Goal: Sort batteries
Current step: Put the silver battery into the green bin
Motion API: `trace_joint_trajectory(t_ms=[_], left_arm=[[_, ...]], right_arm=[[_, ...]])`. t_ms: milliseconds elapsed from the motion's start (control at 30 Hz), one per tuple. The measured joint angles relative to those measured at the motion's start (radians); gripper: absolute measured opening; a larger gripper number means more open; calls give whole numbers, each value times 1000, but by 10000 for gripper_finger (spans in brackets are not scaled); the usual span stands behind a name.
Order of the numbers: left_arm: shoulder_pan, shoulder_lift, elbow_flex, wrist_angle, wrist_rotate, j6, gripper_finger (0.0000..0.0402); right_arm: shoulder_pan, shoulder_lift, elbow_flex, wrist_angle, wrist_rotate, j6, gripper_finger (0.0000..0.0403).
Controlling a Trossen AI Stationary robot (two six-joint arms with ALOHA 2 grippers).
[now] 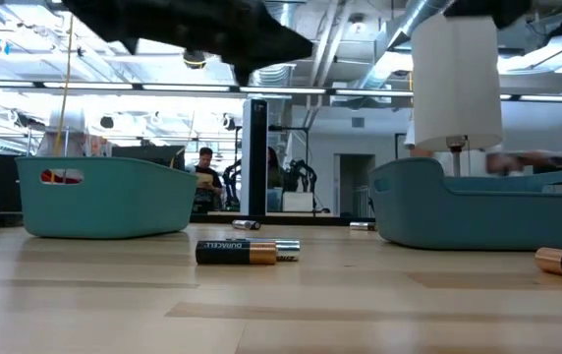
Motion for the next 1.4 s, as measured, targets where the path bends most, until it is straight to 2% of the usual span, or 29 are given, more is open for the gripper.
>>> trace_joint_trajectory(t_ms=[100,200,500,667,800,1067,1400], left_arm=[[-18,-58,-54,-3,-39,-19,22],[-40,-109,-98,3,-47,-34,32],[-108,-193,-217,71,-74,-56,47],[-155,-204,-249,84,-84,-45,47],[-185,-204,-273,130,-85,-15,48],[-216,-204,-292,177,-86,33,48],[-215,-203,-292,144,-87,30,48]], right_arm=[[0,80,9,-19,-92,140,222],[9,168,69,-118,-158,283,234],[86,436,395,-502,-236,603,237],[116,572,496,-669,-365,838,237],[143,635,516,-724,-440,1016,237],[186,710,518,-784,-472,1405,237],[181,806,518,-773,-490,1557,237]])
